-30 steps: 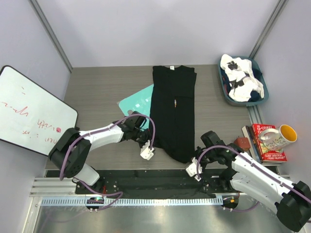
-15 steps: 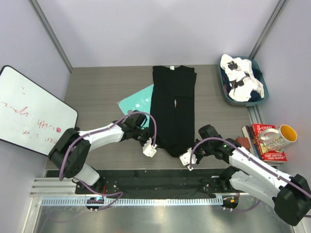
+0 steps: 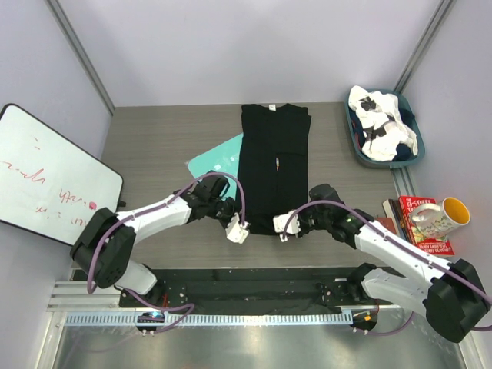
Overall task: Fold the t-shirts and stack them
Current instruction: Fold the folded rectangular tshirt in 1/3 of the way
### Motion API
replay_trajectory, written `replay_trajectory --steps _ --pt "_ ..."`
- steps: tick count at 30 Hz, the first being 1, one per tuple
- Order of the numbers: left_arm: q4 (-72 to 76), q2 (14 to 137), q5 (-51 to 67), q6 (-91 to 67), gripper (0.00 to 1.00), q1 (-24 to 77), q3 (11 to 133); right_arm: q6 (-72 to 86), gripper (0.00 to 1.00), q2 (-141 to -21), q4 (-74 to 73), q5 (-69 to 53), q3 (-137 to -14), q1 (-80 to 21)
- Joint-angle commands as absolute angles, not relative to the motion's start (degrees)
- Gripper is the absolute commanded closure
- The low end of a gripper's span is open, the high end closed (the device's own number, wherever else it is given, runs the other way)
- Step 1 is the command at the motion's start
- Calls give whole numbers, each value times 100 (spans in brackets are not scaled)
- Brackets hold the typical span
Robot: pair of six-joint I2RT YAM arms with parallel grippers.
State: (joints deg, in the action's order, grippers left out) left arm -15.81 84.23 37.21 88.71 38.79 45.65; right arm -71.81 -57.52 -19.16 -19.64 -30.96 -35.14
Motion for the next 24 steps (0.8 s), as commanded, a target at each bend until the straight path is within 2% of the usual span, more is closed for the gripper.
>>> replay_trajectory --steps 1,24 --pt "-1213 8525 3735 8666 100 3762 4860 -6838 99 -5827 -1319 -1399 -3401 -3489" --pt "-563 9852 3735 8499 100 3138 5923 -6460 99 -7356 377 -351 -3814 -2874"
